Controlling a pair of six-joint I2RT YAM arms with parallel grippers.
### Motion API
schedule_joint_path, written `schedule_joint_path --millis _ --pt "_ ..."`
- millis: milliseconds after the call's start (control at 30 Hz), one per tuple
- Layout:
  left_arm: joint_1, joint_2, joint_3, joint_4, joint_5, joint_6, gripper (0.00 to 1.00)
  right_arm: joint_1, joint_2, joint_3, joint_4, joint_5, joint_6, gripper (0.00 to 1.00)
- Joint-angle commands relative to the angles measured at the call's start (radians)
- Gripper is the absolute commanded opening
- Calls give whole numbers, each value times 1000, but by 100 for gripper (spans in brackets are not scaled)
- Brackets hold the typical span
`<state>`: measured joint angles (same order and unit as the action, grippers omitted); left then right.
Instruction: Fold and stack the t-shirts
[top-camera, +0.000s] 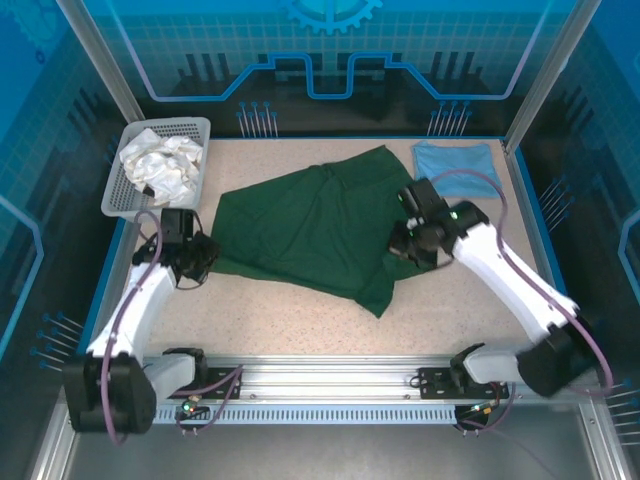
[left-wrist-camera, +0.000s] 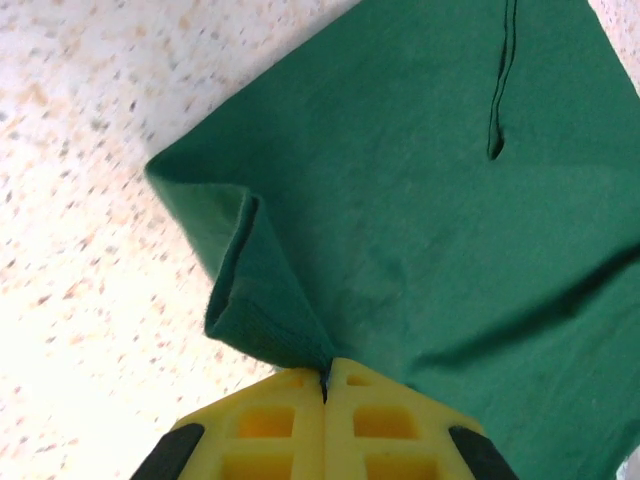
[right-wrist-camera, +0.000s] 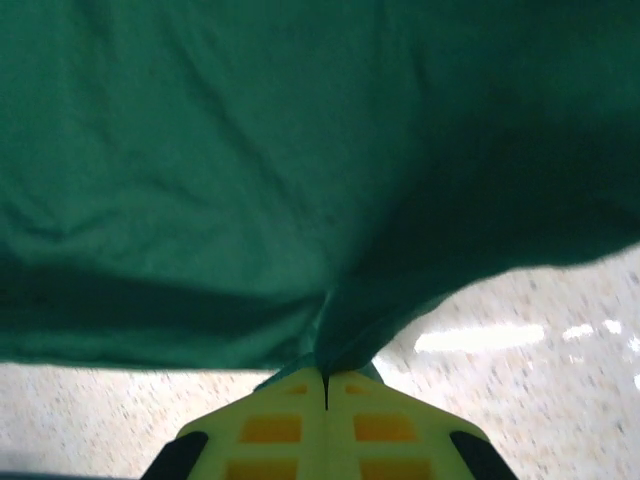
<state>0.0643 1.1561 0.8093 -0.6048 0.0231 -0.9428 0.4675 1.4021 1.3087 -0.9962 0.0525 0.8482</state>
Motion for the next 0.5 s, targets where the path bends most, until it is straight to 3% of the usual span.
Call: schedule_joint_path --millis 0,200,267,333,400,433,467 --pt "36 122 76 44 -6 41 0 -54 188 183 37 0 -91 0" --pt "103 315 148 63 0 29 4 -118 604 639 -83 -42 -116 0" --pt "113 329 156 69 -19 20 13 -135 759 819 -154 -48 -129 0" --pt "119 342 178 61 -35 16 33 -155 891 974 -249 -50 -133 4" --pt "124 348 208 47 -28 25 42 -186 992 1080 -293 -75 -130 27" --pt "124 343 221 43 -35 31 50 -208 1021 1103 -295 -101 -123 42" --pt "126 336 234 36 -41 35 58 -231 1030 1110 -287 -131 -119 50"
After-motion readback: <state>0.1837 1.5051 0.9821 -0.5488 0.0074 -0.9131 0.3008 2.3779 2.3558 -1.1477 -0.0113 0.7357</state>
